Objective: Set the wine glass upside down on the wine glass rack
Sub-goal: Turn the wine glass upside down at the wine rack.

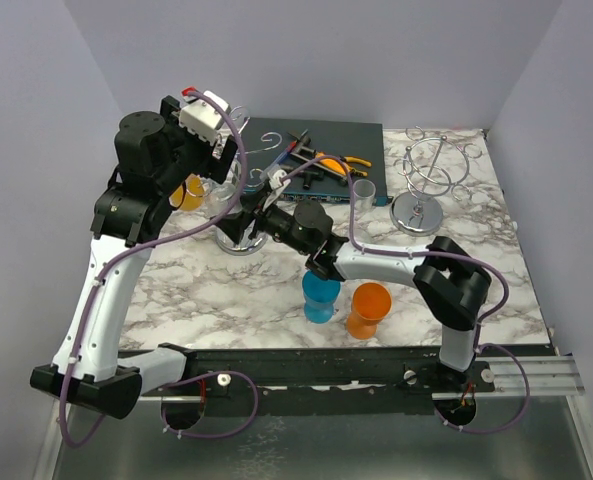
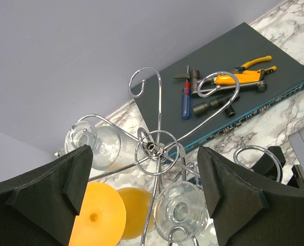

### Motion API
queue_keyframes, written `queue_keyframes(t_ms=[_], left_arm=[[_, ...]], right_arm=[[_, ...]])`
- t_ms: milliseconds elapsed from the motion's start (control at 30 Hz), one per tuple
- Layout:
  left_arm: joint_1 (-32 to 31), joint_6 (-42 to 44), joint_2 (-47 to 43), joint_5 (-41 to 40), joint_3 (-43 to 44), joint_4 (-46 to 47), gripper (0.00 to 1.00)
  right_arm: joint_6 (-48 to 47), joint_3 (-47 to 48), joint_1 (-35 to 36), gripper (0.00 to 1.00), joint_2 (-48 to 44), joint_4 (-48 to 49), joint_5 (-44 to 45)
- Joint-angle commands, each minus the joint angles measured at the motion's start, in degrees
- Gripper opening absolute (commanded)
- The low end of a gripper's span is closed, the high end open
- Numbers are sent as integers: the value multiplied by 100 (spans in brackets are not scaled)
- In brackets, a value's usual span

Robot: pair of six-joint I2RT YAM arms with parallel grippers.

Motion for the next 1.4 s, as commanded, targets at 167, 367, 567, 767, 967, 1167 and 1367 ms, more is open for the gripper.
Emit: queue_keyframes(t_ms=[167, 367, 567, 767, 967, 1167, 1367], left_arm=[[7, -407, 235, -414, -86, 99, 90], [12, -416, 337, -553, -129, 103, 88], [13, -358, 417, -408, -194, 132, 77], [13, -187, 415, -301, -287, 124, 68], [17, -111, 399, -279, -393, 120, 62], [13, -71, 381, -243, -429, 123, 59], [13, -28, 373, -197, -449, 111, 58]], right_arm=[[25, 426, -10, 0, 191, 623, -240], [10, 498, -10, 0, 277, 656, -258], [0, 531, -9, 0, 351, 735, -307], [-13, 607, -10, 0, 402, 737, -355], [56, 736, -10, 0, 500, 678, -473], [106, 778, -9, 0, 550, 618, -601], [144, 753, -2, 0, 581, 588, -736]])
